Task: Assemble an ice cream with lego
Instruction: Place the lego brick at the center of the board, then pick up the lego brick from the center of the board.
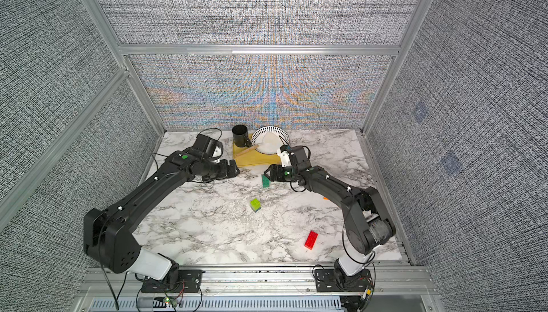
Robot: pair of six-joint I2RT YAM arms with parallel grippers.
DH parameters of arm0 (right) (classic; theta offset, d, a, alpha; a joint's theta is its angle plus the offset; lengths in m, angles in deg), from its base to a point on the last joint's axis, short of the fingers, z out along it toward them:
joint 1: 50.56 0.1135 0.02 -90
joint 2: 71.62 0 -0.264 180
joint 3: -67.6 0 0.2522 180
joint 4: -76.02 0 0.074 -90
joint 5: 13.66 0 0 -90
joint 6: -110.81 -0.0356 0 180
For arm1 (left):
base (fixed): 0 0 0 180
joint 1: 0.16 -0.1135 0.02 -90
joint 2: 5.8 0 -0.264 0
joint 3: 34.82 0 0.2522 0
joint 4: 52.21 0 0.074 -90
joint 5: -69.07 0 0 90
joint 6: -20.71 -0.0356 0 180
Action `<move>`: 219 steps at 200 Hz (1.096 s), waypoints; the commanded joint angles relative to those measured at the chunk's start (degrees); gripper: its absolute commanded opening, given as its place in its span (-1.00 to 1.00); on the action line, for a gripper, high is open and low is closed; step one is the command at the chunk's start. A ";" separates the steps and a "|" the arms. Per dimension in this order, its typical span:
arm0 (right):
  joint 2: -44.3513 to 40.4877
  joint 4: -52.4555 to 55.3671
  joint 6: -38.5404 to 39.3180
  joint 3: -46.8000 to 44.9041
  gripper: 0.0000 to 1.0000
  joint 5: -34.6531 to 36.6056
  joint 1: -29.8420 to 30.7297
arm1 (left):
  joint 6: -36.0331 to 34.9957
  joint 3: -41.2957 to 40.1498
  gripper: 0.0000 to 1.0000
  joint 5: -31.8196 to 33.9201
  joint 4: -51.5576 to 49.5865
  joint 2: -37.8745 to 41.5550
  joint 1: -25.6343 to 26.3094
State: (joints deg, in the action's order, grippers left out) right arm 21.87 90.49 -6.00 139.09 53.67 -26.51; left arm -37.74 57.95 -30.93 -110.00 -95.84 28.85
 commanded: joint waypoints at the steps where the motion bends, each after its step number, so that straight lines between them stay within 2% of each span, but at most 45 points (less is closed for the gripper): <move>1: -4.36 -9.28 -4.55 -7.35 0.49 5.16 -3.69 | -0.02 5.52 0.87 1.99 -3.72 -5.78 2.98; 18: -8.36 -14.12 -7.10 -15.48 0.48 8.40 -6.31 | 0.13 11.94 0.76 3.48 -7.09 -12.73 5.40; 37: -11.41 -16.71 -7.88 -20.06 0.45 12.64 -6.58 | 0.69 18.36 0.67 4.27 -9.85 -19.71 7.25; 71: -12.45 -13.86 -5.97 -19.46 0.40 18.60 -6.08 | 0.96 31.22 0.63 7.57 -16.70 -31.94 11.15; 94: -12.25 -15.26 -6.21 -20.64 0.39 20.62 -5.97 | 2.37 36.41 0.63 8.76 -19.35 -38.36 12.51; 147: -11.32 -15.48 -6.42 -20.63 0.37 22.41 -5.32 | 4.21 44.77 0.57 11.76 -22.14 -47.09 13.60; 219: -10.19 -15.41 -6.29 -19.98 0.35 22.27 -4.71 | 4.88 54.25 0.46 12.30 -24.46 -55.35 13.61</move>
State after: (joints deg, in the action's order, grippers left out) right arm 11.51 75.87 -12.42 118.48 75.44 -31.36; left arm -33.61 110.23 -20.00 -132.49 -149.76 42.43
